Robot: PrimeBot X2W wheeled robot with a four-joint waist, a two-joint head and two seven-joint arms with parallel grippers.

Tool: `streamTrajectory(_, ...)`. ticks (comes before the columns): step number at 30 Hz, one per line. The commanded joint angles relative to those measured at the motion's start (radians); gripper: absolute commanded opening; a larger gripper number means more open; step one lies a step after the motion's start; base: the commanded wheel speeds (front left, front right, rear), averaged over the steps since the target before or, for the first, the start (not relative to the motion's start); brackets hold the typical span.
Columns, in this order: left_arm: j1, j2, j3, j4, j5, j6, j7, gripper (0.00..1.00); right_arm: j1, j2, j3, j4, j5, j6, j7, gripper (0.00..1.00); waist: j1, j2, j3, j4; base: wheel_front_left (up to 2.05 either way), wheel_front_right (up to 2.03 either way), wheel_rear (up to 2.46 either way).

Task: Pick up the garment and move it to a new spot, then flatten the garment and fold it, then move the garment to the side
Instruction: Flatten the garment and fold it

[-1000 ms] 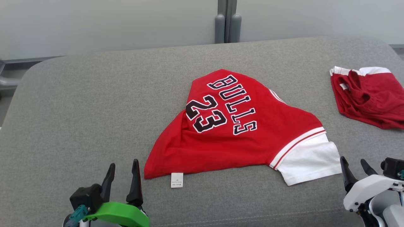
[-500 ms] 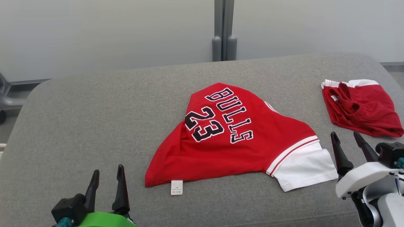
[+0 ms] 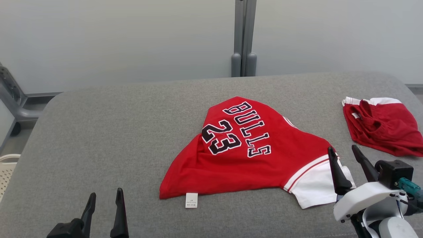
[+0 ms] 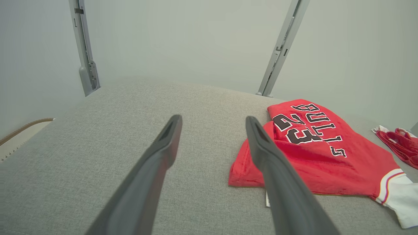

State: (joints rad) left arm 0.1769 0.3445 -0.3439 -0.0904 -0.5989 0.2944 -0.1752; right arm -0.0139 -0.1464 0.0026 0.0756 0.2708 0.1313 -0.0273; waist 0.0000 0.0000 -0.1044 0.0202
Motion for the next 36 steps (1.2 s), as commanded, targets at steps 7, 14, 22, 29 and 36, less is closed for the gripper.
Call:
streamTrajectory(7, 0.023, 0.019, -0.009, -0.022, 0.02, 0.021, 0.019, 1.0, 0.032, 0.01, 0.001, -0.001, -0.014, -0.001, 0.008, 1.0, 0.0, 0.0, -0.008, 0.002, 0.0, 0.0, 0.0)
streamTrajectory(14, 0.021, 0.024, -0.015, -0.029, 0.02, 0.023, 0.028, 1.0, 0.025, 0.01, 0.006, 0.003, -0.019, -0.001, 0.008, 1.0, 0.0, 0.0, -0.009, -0.005, 0.0, 0.0, 0.0)
streamTrajectory(22, 0.017, 0.027, -0.024, -0.03, 0.02, 0.02, 0.031, 1.0, 0.024, 0.02, -0.022, 0.023, -0.013, -0.001, 0.014, 1.0, 0.0, 0.0, -0.005, -0.006, 0.0, 0.0, 0.0)
streamTrajectory(29, -0.007, 0.02, -0.045, -0.026, 0.024, 0.011, 0.043, 1.0, 0.013, 0.027, -0.097, 0.105, -0.024, -0.001, 0.039, 1.0, 0.0, 0.0, 0.02, 0.003, 0.0, 0.0, 0.0)
streamTrajectory(36, -0.033, 0.0, -0.08, -0.006, 0.018, -0.007, 0.059, 1.0, -0.017, 0.024, -0.178, 0.266, -0.019, -0.001, 0.028, 1.0, 0.0, 0.0, 0.063, 0.021, 0.0, 0.0, 0.0)
